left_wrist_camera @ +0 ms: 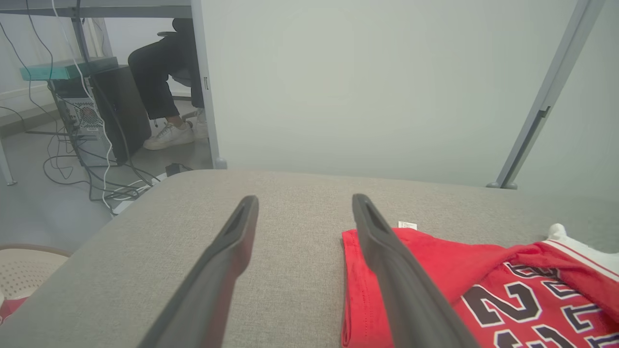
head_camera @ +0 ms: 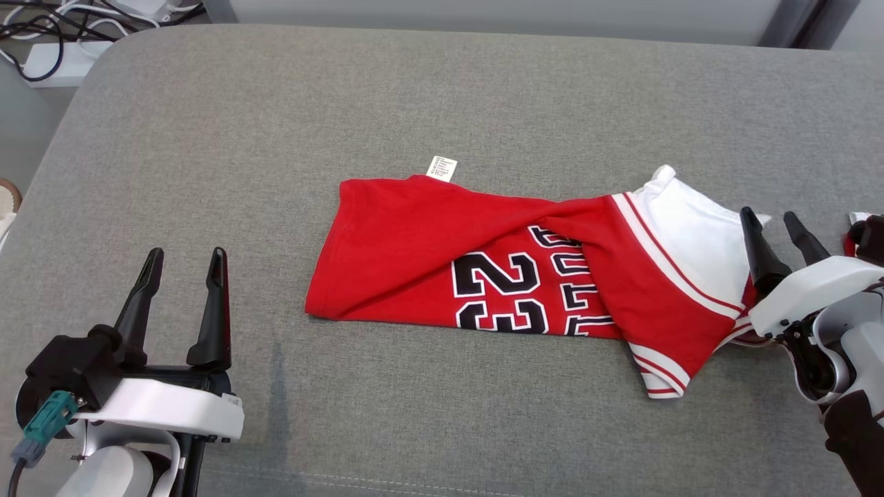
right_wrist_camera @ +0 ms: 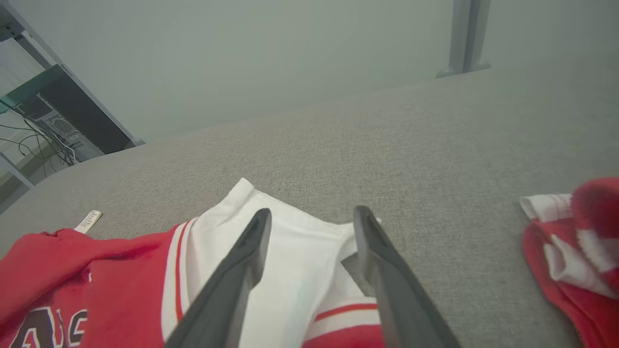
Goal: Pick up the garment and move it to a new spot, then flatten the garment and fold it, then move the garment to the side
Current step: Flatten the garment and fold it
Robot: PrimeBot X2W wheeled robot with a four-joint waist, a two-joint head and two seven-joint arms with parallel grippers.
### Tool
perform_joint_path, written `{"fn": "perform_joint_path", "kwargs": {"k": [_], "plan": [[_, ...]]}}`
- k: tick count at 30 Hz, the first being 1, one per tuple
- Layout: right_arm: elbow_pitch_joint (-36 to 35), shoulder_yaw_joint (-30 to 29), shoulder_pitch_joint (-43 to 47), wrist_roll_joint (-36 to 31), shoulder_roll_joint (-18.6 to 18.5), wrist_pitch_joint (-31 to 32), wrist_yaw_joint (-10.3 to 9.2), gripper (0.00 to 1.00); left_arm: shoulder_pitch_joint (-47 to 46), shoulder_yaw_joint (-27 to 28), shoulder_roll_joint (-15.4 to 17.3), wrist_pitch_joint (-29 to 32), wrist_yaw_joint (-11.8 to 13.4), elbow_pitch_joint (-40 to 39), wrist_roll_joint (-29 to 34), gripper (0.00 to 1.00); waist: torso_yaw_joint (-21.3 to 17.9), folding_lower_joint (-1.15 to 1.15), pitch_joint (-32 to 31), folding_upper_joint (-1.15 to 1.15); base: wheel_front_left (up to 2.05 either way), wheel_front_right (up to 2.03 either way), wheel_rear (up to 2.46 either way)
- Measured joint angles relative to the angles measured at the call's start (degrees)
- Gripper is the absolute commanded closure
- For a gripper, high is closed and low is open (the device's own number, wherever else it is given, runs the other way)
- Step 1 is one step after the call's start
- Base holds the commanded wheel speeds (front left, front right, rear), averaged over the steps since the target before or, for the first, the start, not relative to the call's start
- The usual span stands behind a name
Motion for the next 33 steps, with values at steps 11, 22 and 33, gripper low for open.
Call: {"fn": "perform_joint_path", "kwargs": {"k": [11, 22, 33], "plan": [[-8.4, -9.4, 3.0, -10.9, -3.7, -2.3, 0.0, 0.0, 1.6, 1.9, 2.5, 0.6, 1.5, -0.5, 0.0, 0.0, -3.0, 0.0, -2.9, 0.0, 0.0, 0.0, 0.0], [-28.9, -21.1, 25.5, -29.5, 6.7, -2.3, 0.0, 0.0, 7.1, 3.0, 3.9, 0.4, 3.0, -1.1, 0.5, 0.0, -6.6, 0.0, -9.7, 0.0, 0.0, 0.0, 0.0], [-40.3, -25.2, 38.0, -34.4, 14.2, 0.6, 0.0, 0.0, 12.1, 3.2, 4.0, 0.0, 2.5, -1.1, 0.0, 0.0, -7.5, 0.0, -12.5, 0.0, 0.0, 0.0, 0.0]]}}
